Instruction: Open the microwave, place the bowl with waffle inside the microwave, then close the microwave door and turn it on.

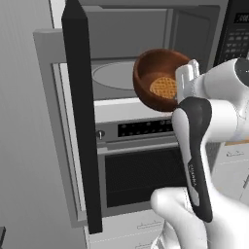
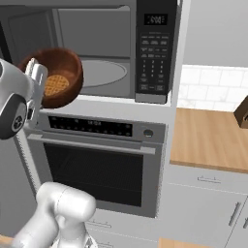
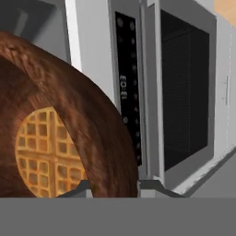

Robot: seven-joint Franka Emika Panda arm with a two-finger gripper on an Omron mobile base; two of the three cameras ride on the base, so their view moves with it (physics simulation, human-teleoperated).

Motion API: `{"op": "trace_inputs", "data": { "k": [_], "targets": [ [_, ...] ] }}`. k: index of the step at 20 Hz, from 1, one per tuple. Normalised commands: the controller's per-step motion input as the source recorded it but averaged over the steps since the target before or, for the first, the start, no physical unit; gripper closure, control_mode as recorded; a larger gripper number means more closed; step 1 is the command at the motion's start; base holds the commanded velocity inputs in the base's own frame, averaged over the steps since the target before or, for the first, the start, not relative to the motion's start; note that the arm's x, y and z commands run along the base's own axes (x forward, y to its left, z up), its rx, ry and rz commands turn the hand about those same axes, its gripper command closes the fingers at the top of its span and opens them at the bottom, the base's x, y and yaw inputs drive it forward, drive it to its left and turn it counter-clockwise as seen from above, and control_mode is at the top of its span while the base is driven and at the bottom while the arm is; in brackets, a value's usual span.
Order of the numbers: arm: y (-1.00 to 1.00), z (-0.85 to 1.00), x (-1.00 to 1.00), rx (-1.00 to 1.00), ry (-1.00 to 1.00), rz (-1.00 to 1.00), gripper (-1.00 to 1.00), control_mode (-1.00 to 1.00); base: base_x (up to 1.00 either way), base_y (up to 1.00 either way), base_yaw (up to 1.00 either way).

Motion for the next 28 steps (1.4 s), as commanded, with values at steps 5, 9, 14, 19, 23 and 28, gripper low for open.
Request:
{"op": "trace_inputs", "data": {
  "k": [5, 9, 14, 19, 23, 28],
  "targets": [
    [0.18, 0.0, 0.64, 0.0, 0.0, -0.07, 1.0, -1.0, 0.0, 0.0, 0.0],
    [0.01, 0.0, 0.73, 0.0, 0.03, -0.06, 1.0, -1.0, 0.0, 0.0, 0.0],
    [0.0, 0.0, 0.73, 0.0, 0.0, -0.01, 1.0, -1.0, 0.0, 0.0, 0.0],
    [0.06, 0.05, 0.69, 0.0, 0.0, 0.0, 1.0, -1.0, 0.0, 0.0, 0.0],
    [0.06, 0.08, 0.68, 0.0, 0.0, 0.0, 1.0, -1.0, 0.0, 0.0, 0.0],
    [0.04, 0.09, 0.63, 0.0, 0.02, 0.0, 1.0, -1.0, 0.0, 0.0, 0.0]
  ]
}}
